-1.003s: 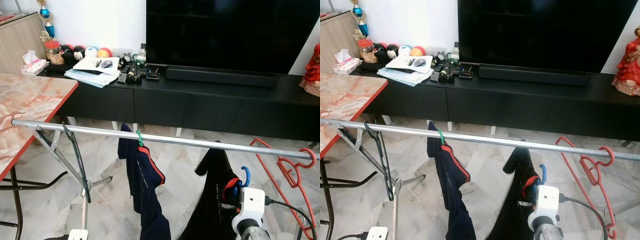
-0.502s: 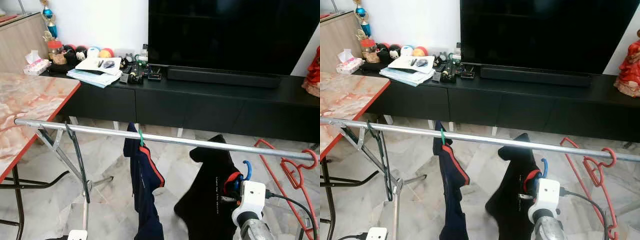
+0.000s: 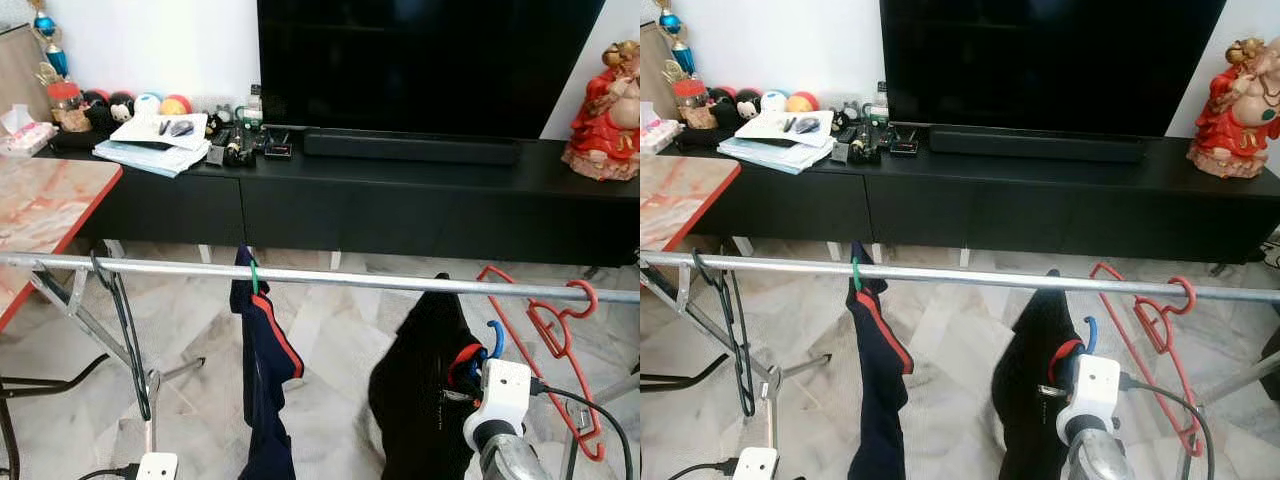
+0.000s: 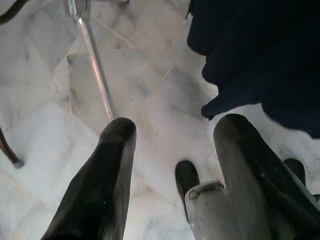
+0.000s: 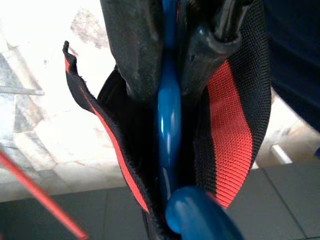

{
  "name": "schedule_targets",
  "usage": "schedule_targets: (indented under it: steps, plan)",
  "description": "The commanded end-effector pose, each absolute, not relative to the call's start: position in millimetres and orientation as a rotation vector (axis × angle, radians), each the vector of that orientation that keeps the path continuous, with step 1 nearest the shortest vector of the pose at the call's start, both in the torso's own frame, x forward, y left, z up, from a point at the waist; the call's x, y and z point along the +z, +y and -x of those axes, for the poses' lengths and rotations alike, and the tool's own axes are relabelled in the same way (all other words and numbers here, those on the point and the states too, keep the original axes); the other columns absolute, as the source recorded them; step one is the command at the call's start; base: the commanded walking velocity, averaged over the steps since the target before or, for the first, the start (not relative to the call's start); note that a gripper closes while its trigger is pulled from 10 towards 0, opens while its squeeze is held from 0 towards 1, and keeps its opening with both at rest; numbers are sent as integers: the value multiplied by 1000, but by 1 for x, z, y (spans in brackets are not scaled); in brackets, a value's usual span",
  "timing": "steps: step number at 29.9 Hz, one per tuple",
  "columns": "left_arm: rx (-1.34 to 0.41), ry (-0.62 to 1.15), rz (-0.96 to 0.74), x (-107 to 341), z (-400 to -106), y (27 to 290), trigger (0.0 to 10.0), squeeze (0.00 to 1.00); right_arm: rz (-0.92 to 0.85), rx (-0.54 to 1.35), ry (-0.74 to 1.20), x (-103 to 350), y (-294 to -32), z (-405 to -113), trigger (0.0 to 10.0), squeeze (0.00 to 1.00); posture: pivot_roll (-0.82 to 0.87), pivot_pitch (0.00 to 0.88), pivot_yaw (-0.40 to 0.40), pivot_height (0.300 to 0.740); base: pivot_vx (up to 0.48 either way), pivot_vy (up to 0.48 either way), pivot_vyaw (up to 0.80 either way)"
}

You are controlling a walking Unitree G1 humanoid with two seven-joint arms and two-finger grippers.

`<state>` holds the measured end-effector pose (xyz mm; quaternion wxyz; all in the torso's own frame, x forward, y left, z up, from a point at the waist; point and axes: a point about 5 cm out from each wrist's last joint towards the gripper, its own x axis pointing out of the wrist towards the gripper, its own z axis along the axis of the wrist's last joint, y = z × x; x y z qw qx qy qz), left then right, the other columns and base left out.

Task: Hang hanger

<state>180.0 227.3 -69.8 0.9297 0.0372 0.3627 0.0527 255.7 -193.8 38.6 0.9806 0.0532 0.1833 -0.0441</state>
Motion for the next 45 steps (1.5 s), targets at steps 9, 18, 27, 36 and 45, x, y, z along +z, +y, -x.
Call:
schedule_targets:
  steps: [9, 18, 27, 36, 45]
  plan:
    - [129, 788, -57, -75, -169, 231, 10000, 0, -112, -83, 361, 40, -192, -259, 10000, 0, 4, 27, -33, 740, -311, 0, 0]
    - [127, 799, -51, -77, -167, 229, 10000, 0, -114, -89, 361, 40, -193, -260, 10000, 0, 4, 28, -35, 740, -324, 0, 0]
    - [133, 812, -47, -78, -165, 231, 10000, 0, -115, -95, 366, 39, -195, -261, 10000, 0, 7, 28, -38, 740, -325, 0, 0]
    - [137, 822, -46, -79, -163, 232, 10000, 0, -113, -99, 370, 38, -195, -263, 10000, 0, 7, 27, -39, 740, -325, 0, 0]
    - [139, 826, -45, -79, -163, 232, 10000, 0, -108, -103, 376, 36, -197, -264, 10000, 0, 9, 26, -39, 740, -326, 0, 0]
